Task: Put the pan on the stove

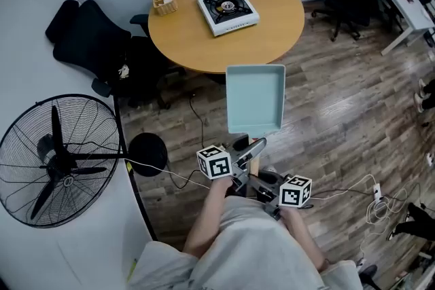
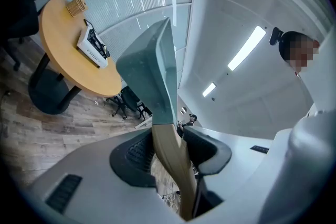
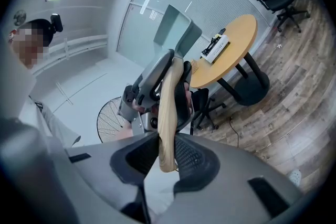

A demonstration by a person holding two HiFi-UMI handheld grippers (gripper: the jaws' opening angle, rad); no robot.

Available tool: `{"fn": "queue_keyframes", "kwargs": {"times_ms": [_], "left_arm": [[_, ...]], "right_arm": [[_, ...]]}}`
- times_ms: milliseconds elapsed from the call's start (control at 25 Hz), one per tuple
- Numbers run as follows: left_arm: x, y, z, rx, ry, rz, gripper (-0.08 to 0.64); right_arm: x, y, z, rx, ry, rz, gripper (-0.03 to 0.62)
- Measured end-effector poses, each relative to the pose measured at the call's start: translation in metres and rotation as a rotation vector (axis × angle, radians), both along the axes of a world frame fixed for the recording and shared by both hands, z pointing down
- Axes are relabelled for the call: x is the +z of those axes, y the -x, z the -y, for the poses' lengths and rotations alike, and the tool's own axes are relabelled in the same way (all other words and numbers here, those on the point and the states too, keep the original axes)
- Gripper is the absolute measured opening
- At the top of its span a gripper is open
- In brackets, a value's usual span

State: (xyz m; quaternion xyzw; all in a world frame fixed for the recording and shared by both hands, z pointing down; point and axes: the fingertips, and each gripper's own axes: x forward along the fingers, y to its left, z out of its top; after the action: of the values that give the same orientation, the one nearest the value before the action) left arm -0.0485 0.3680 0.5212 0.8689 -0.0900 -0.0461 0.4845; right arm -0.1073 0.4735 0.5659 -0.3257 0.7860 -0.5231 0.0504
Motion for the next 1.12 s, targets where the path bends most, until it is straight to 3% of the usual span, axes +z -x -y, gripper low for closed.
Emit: {"fn": "queue_keyframes", "kwargs": {"times_ms": [680,1120], "left_arm": [[0.021,0.035,0.045,0.010,0.024,0.010,0.179],[0.021,0.016,0.112,-0.037,-0.017,0.024,0.181]], "right_arm": [[0.018,0.038,0.045,0.020,0.032,-0.022,0.094],[0.021,0.014,0.110,-0.046,0.001,-0.023,0.095]]}}
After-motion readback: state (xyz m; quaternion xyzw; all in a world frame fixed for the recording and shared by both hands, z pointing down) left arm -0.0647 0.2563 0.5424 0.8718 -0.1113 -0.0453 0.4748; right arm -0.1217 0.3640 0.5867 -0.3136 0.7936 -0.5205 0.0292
